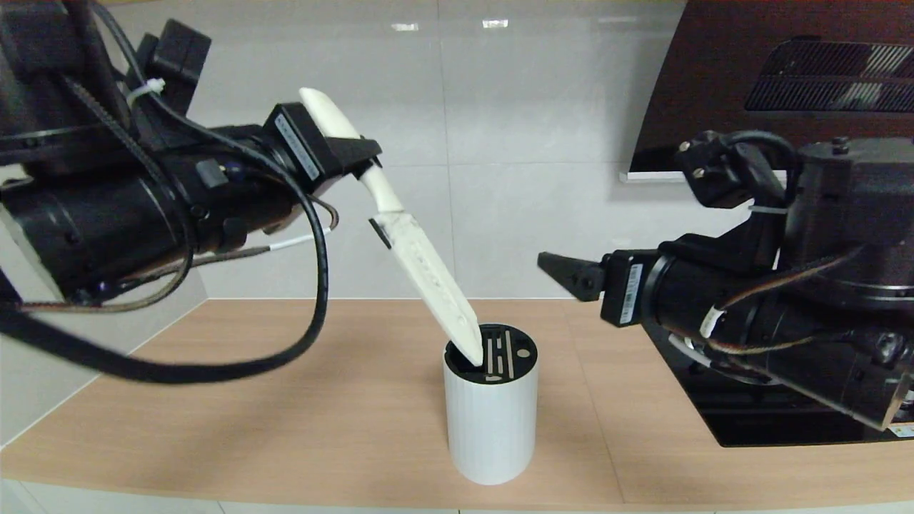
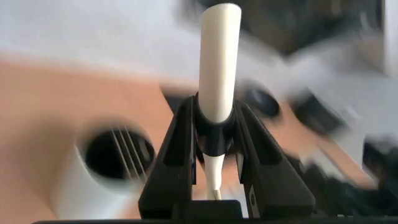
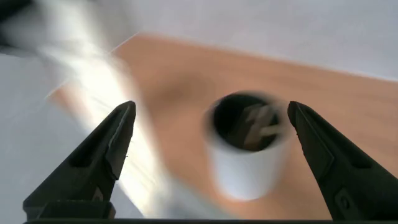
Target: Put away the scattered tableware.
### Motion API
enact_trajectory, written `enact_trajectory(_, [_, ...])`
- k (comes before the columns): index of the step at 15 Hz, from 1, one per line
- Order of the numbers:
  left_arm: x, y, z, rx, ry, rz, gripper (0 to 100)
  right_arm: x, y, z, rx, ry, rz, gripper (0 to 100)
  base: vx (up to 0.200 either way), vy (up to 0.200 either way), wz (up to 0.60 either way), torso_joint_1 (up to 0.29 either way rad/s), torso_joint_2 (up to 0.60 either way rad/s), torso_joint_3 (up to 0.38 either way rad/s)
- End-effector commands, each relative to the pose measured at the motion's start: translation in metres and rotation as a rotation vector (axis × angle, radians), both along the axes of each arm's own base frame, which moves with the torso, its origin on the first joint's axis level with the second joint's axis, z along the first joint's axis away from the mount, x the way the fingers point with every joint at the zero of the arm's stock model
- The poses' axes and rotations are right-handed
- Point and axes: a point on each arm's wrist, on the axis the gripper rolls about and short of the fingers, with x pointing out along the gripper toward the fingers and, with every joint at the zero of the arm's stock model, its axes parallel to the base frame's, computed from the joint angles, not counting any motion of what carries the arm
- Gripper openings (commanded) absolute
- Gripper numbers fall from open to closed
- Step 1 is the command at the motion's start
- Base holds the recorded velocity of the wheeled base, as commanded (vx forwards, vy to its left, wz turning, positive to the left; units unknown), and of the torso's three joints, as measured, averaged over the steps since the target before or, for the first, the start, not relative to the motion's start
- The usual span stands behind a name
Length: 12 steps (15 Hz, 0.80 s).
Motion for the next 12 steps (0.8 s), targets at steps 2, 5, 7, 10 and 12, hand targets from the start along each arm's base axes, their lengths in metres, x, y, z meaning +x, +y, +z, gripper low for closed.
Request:
enact_trajectory(2, [0.028, -0.021, -0.005, 0.125, -0.002, 0.148, 0, 0.010, -0.026, 0.010, 0.016, -0.031, -0.081, 100, 0.000, 0.000, 0.00, 0.000, 0.00, 0.000])
enact_trajectory(5, [0.025, -0.065, -0.029, 0.185, 0.033, 0.182, 0, 0.016, -0.023, 0.003, -0.002, -0.012, -0.085, 100, 0.000, 0.000, 0.00, 0.000, 0.00, 0.000])
enact_trajectory(7, [0.029, -0.077, -0.039, 0.193, 0.036, 0.185, 0, 0.018, -0.021, 0.000, -0.010, -0.004, -0.085, 100, 0.000, 0.000, 0.00, 0.000, 0.00, 0.000])
enact_trajectory(10, [0.043, -0.087, -0.057, 0.253, 0.015, 0.293, 0, 0.019, -0.019, -0.003, -0.018, 0.003, -0.085, 100, 0.000, 0.000, 0.00, 0.000, 0.00, 0.000])
enact_trajectory(12, [0.048, -0.093, -0.074, 0.323, -0.061, 0.331, 0, 0.019, -0.019, -0.003, -0.019, 0.004, -0.085, 100, 0.000, 0.000, 0.00, 0.000, 0.00, 0.000])
